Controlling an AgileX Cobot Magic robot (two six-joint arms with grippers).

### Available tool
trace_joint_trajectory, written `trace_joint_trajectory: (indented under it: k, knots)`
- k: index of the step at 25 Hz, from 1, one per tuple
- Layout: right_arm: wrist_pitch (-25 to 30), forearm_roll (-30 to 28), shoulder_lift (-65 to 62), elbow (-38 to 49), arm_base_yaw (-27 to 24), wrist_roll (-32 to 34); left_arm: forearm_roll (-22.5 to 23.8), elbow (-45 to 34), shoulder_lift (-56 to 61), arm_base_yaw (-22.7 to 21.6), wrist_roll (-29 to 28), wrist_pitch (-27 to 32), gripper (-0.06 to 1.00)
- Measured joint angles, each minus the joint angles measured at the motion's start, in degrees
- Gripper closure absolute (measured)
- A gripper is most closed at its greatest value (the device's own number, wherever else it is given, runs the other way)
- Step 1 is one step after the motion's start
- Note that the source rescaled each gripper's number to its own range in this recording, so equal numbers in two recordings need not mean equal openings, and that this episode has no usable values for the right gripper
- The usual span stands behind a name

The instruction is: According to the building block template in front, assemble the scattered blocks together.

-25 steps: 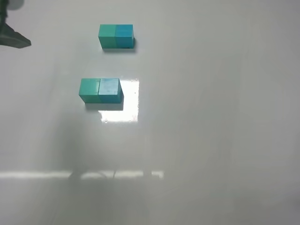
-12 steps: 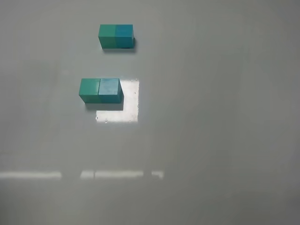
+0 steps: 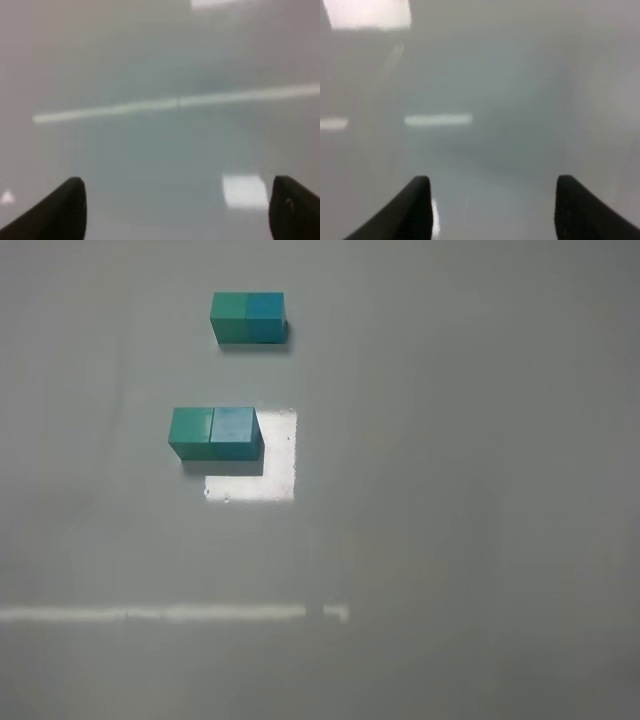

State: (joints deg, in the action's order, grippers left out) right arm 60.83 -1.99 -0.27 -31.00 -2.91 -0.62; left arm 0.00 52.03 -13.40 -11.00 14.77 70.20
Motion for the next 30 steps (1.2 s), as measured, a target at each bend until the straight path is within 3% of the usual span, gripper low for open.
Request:
trace_joint_trajectory:
  k: [8, 12, 17, 19, 24, 30]
  knots:
    - [0.0, 0.0, 0.0, 0.0, 0.0, 0.0, -8.2, -11.0, 9.7, 0.0, -4.2, 0.1, -0.04]
    - [0.0, 0.0, 0.0, 0.0, 0.0, 0.0, -9.4, -12.7, 12.4, 2.3, -5.0, 0.1, -0.04]
    - [0.0, 0.0, 0.0, 0.0, 0.0, 0.0, -6.2, -14.9, 13.7, 10.4, -13.4, 0.1, -0.04]
    - [0.0, 0.0, 0.0, 0.0, 0.0, 0.0, -4.0, -15.3, 13.7, 12.1, -13.1, 0.2, -0.04]
    - [0.0, 0.0, 0.0, 0.0, 0.0, 0.0, -3.7, -16.2, 13.7, 12.2, -9.9, 0.1, -0.04]
    - [0.0, 0.0, 0.0, 0.0, 0.0, 0.0, -4.2, -20.3, 13.7, 10.4, -10.7, 0.3, -0.04]
